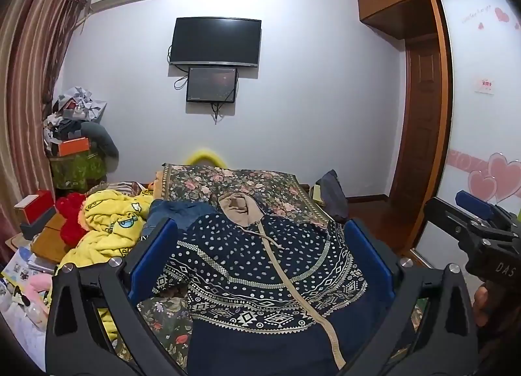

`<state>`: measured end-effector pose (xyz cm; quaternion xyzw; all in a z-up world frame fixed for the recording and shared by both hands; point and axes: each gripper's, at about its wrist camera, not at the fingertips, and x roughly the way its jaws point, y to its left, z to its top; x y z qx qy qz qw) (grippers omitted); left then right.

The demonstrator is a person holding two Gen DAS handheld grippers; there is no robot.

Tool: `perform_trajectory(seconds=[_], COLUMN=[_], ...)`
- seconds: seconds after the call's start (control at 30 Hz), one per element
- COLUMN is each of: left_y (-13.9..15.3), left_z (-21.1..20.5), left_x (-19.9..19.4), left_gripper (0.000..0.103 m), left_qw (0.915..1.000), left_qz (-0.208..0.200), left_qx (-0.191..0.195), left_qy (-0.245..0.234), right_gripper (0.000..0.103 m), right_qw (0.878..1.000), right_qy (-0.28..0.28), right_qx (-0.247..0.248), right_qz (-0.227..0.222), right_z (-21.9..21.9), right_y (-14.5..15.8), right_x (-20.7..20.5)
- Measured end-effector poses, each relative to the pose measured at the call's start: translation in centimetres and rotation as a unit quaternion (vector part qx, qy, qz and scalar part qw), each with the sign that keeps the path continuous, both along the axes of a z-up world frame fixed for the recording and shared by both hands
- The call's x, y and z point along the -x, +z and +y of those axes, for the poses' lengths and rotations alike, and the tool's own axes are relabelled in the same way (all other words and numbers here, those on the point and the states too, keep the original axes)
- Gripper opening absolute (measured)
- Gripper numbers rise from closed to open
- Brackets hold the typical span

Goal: Fold large clothes

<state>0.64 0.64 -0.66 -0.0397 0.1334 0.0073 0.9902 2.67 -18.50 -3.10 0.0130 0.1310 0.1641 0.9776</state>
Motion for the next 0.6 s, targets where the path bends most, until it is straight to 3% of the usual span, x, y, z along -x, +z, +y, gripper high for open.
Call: perform_trajectory(seconds=[0.6], left_y=[-0.14], left_z=[0.31], left_x=[0.23], left_gripper=[0.103], left_qw=[1.0], left_qz=[0.0], left_qx=[-0.002], left_qy=[0.006], right_gripper=[0.103], right_qw=[1.0], right_qy=[0.0], right_qx=[0.0], right_qz=[0.003], right_z=[-0.07], right_y=[-0.03], right_x=[-0.06])
